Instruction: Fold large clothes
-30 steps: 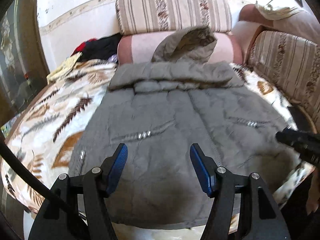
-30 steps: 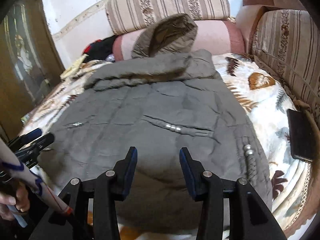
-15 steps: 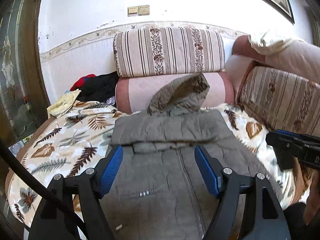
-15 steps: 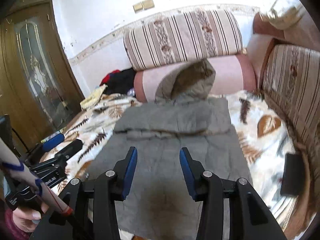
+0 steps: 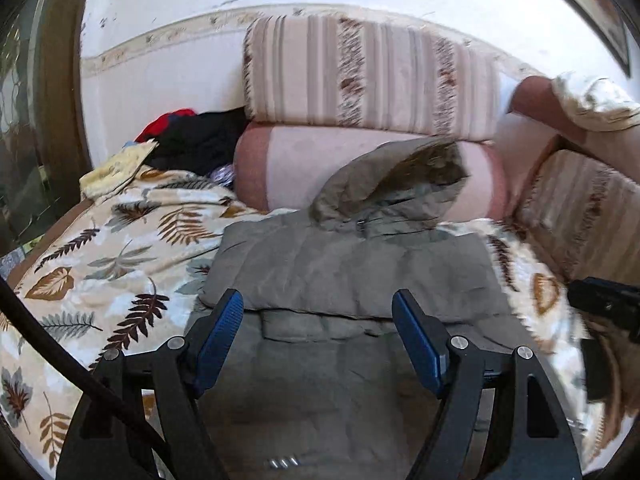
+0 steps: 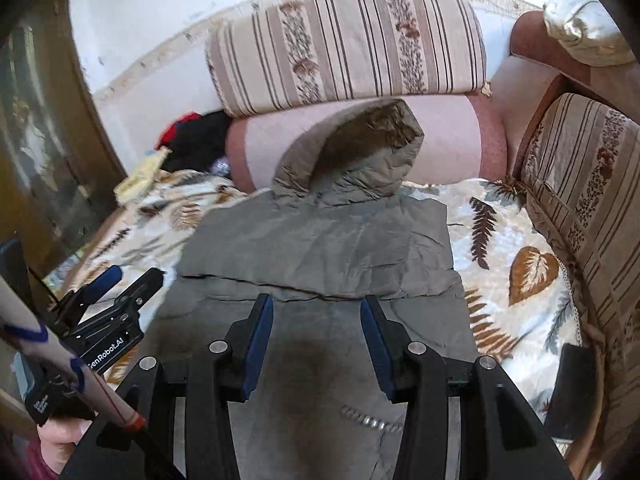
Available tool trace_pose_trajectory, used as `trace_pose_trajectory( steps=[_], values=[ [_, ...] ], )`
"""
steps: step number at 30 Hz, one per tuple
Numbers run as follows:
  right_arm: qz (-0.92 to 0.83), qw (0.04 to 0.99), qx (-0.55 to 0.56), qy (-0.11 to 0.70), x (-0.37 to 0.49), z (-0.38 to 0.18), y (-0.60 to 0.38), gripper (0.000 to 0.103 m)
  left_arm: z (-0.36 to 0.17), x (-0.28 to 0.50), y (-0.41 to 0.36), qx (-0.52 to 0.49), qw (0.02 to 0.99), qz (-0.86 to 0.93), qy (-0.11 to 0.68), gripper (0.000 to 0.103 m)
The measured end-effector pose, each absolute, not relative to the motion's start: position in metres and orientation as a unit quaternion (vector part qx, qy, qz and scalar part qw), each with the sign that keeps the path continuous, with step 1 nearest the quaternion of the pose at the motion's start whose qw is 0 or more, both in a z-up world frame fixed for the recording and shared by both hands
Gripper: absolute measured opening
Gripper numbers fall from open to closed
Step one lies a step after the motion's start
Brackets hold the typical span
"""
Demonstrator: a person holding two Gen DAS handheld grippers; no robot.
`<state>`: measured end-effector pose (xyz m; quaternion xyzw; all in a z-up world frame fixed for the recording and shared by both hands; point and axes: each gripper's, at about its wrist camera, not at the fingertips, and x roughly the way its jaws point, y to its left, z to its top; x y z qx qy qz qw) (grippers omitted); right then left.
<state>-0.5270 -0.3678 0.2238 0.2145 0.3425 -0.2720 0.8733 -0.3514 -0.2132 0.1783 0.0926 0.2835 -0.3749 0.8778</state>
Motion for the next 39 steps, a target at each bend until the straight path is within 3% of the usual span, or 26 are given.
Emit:
trace_pose_trajectory(
  steps=[8,15,22,27,33,39],
  values=[
    [-0.29,0.836,0.265,0.384,-0.457,0.164,-0.434,0.05,0.101,-0.275,-0.224,0.071,0.858,-0.358,0.361,0.076],
    [-0.31,0.816,0.289,0.394,-0.392,0.111,-0.464,0.05,0.08,-0.244,-0.238,0.097,0.866,-0.343,0.351,0.076],
    [-0.316,0.792,0.269,0.448,-0.363,0.047,-0.451,0.051,0.057,-0.229,-0.246,0.11,0.847,-0.335,0.398,0.076],
    [-0.273,0.806,0.275,0.447,-0.371,0.085,-0.462,0.051,0.077,-0.24,-0.237,0.088,0.868,-0.336,0.355,0.076],
    [-0.287,0.84,0.305,0.346,-0.398,0.18,-0.522,0.052,0.087,-0.259,-0.244,0.091,0.881,-0.348,0.309,0.076],
    [-0.373,0.821,0.325,0.286,-0.389,0.221,-0.605,0.053,0.081,-0.27,-0.258,0.124,0.876,-0.359,0.298,0.076]
  ],
)
